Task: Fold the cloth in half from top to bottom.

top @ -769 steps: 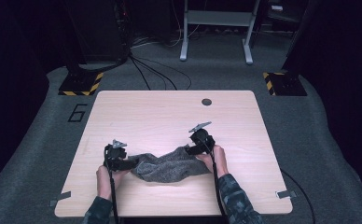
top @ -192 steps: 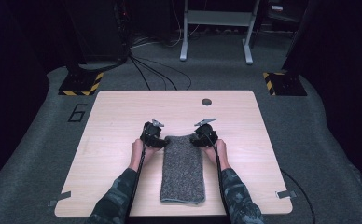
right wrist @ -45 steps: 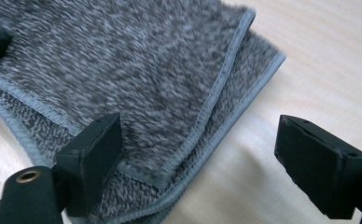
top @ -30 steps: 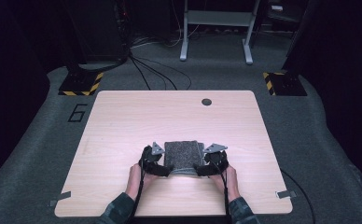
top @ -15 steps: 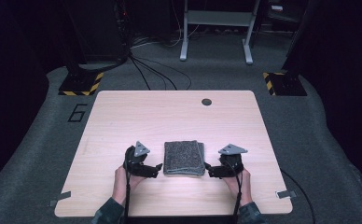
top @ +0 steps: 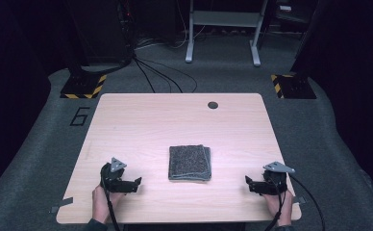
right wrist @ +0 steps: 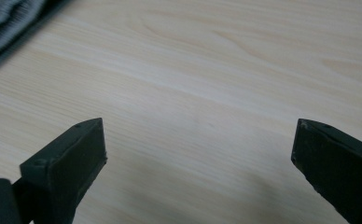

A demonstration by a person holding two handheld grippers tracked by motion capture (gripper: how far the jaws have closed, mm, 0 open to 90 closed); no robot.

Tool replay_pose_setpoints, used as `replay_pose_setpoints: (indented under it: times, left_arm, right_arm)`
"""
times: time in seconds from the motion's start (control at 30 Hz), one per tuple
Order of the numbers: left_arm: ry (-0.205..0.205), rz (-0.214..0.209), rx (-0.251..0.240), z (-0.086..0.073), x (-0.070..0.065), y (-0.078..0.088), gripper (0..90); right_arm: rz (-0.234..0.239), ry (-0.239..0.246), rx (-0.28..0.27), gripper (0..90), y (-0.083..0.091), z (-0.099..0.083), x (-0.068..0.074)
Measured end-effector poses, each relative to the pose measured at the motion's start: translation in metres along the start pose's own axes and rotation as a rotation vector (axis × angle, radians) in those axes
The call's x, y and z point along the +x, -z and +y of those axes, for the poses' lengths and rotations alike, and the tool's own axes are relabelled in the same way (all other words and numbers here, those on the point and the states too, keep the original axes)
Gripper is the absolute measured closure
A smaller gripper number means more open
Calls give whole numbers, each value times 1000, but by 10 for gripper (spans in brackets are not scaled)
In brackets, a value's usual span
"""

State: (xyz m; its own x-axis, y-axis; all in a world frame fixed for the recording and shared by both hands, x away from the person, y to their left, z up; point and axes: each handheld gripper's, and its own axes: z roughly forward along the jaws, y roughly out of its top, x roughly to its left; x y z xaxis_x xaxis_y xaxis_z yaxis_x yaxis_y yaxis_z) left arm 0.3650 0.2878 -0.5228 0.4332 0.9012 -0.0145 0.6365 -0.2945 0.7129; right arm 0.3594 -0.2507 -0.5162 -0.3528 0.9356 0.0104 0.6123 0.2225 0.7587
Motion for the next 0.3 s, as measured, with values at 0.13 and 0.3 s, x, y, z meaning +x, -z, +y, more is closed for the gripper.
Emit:
replay_pose_setpoints:
  times: [0.13, 0.3]
  left_arm:
    - [10, 24, -13, -7, 0, -4, 0]
    - [9, 42, -12, -8, 0, -5, 0]
  right_arm:
    - [-33, -29, -7, 25, 0, -12, -14]
    - [-45, -14, 40, 7, -3, -14, -16]
